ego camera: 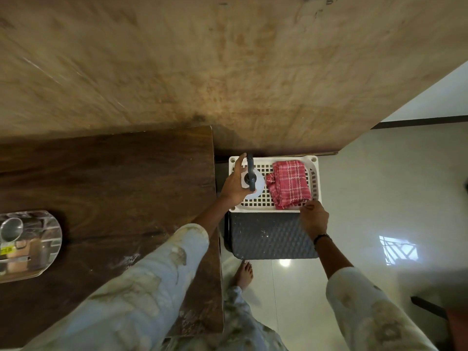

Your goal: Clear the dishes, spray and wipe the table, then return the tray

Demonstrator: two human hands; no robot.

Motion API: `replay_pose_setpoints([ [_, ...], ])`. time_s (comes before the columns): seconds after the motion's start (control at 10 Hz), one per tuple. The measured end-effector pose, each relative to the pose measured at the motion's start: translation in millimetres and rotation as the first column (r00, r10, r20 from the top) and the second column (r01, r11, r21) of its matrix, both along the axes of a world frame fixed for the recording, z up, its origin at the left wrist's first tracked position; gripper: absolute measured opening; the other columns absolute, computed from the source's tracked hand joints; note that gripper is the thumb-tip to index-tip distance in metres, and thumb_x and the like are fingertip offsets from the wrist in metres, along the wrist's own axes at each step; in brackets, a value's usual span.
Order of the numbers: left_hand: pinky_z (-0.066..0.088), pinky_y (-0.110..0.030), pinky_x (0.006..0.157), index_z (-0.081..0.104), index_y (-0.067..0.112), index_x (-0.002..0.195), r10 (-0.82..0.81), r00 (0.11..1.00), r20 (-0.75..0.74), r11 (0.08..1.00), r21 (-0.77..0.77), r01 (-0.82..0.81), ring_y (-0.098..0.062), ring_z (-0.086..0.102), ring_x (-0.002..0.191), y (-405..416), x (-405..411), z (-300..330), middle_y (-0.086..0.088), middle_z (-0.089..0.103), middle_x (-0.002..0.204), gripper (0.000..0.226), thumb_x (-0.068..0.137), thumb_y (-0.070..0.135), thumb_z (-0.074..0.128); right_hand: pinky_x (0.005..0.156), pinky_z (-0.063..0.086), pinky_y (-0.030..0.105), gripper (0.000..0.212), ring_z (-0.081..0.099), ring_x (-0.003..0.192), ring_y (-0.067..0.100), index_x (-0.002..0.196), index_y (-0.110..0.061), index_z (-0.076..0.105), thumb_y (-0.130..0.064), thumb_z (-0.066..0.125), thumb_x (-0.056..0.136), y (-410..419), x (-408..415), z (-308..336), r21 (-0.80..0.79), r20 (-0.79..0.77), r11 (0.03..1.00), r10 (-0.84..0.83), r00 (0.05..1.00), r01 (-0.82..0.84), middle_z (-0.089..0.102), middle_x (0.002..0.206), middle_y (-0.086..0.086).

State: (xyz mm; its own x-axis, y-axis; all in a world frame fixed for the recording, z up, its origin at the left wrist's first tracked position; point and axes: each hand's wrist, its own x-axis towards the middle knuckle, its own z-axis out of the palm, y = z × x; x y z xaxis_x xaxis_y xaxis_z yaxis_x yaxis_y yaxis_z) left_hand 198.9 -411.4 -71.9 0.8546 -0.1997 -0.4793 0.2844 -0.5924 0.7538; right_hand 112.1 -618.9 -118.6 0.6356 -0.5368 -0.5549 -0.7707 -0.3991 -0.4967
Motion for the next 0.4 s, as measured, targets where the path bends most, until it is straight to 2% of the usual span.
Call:
replay_pose_setpoints([
  [0.1, 0.038, -0.035, 0.101, 0.012, 0.023, 0.146, 0.034, 0.999, -0.005, 0.999, -0.025, -0.034, -0.028, 0.039, 0.135, 9.1, -9.9, 5.3, -0.012, 0.041, 0.146, 0.098, 0.073, 0.002, 0.075, 0.088, 0.048, 0.032, 0.023, 0.062, 0.103, 0.033, 0.112, 0.001, 0.061, -0.008, 0.053, 0.092, 3.5, -5.1, 17.6, -0.004, 0.046, 1.0, -0.015, 0.999, 0.016, 0.065, 0.114, 0.018],
  [0.2, 0.041, -0.039, 0.104, 0.015, 0.022, 0.145, 0.067, 0.998, 0.018, 0.996, -0.057, -0.066, -0.025, 0.037, 0.136, 25.9, -25.2, 18.2, -0.007, 0.034, 0.149, 0.096, 0.072, -0.001, 0.072, 0.084, 0.047, 0.03, 0.02, 0.061, 0.096, 0.029, 0.108, 0.0, 0.062, -0.01, 0.054, 0.093, 16.9, -7.4, 44.3, 0.022, 0.088, 0.999, 0.028, 0.996, -0.03, 0.066, 0.108, 0.017],
  [0.3, 0.037, -0.029, 0.1, 0.018, 0.017, 0.144, 0.086, 0.996, 0.039, 0.992, -0.098, -0.082, -0.024, 0.04, 0.133, 51.7, -43.6, 32.6, -0.01, 0.037, 0.146, 0.086, 0.077, 0.0, 0.068, 0.077, 0.044, 0.024, 0.015, 0.058, 0.09, 0.026, 0.102, -0.002, 0.062, -0.011, 0.054, 0.093, 35.5, -13.1, 62.0, 0.01, 0.136, 0.997, 0.075, 0.988, -0.077, 0.064, 0.098, 0.014],
  [0.4, 0.039, -0.032, 0.093, 0.02, 0.018, 0.143, 0.111, 0.993, 0.029, 0.988, -0.113, -0.108, -0.027, 0.049, 0.123, 88.7, -64.1, 51.8, -0.014, 0.047, 0.137, 0.077, 0.082, 0.006, 0.065, 0.061, 0.038, 0.02, 0.011, 0.056, 0.083, 0.023, 0.097, -0.005, 0.063, -0.011, 0.056, 0.091, 64.2, -27.5, 85.5, 0.029, 0.188, 0.995, 0.087, 0.978, -0.094, 0.062, 0.091, 0.008],
])
